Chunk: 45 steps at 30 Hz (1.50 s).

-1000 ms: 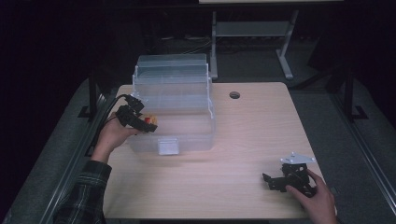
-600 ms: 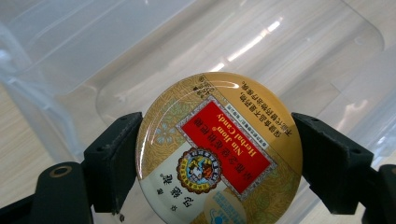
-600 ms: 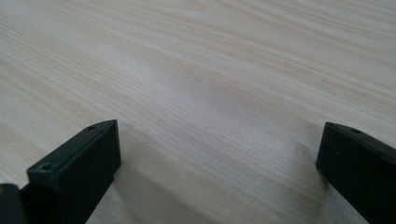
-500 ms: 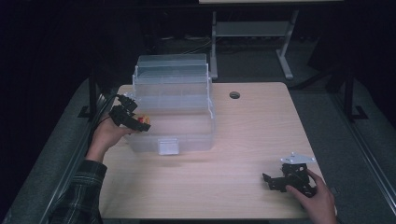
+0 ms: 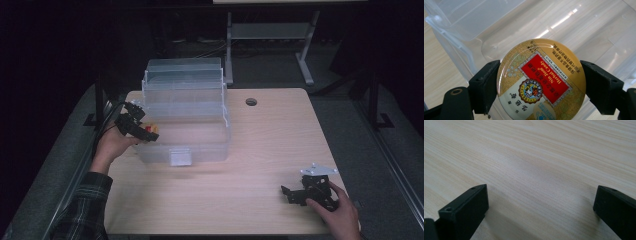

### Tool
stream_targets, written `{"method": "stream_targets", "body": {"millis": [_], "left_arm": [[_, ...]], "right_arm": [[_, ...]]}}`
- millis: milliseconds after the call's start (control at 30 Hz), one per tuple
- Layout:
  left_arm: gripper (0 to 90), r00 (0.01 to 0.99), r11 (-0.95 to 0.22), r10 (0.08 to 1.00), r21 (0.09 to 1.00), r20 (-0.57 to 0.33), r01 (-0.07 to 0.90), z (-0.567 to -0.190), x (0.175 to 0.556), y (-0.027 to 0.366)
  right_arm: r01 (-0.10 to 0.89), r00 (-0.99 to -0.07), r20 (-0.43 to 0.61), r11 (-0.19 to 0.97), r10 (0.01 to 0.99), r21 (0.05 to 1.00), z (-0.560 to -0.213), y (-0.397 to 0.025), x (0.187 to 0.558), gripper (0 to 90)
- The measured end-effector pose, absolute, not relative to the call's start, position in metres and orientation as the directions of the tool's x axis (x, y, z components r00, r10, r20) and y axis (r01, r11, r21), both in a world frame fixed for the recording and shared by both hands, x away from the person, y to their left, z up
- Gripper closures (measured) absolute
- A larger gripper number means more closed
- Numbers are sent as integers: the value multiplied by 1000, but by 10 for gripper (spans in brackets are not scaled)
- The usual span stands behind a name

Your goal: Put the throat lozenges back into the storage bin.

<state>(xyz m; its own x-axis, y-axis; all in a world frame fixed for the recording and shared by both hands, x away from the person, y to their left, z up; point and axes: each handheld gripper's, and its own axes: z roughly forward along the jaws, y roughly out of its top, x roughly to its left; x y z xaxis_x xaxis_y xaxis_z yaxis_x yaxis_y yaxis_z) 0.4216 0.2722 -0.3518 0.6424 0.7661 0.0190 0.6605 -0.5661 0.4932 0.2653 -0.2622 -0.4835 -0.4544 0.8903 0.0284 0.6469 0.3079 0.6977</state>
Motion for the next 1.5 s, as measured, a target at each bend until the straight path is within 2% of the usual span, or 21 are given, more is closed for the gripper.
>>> {"method": "stream_targets", "body": {"millis": [900,1500], "left_arm": [[178,660,-570,751,517,14,638,-346,415,277],[181,655,-549,755,581,35,601,-336,373,298]], "right_arm": [[647,-454,29,308,890,698,-483,-262,265,0],[647,-454,28,308,890,698,-483,-262,265,0]]}}
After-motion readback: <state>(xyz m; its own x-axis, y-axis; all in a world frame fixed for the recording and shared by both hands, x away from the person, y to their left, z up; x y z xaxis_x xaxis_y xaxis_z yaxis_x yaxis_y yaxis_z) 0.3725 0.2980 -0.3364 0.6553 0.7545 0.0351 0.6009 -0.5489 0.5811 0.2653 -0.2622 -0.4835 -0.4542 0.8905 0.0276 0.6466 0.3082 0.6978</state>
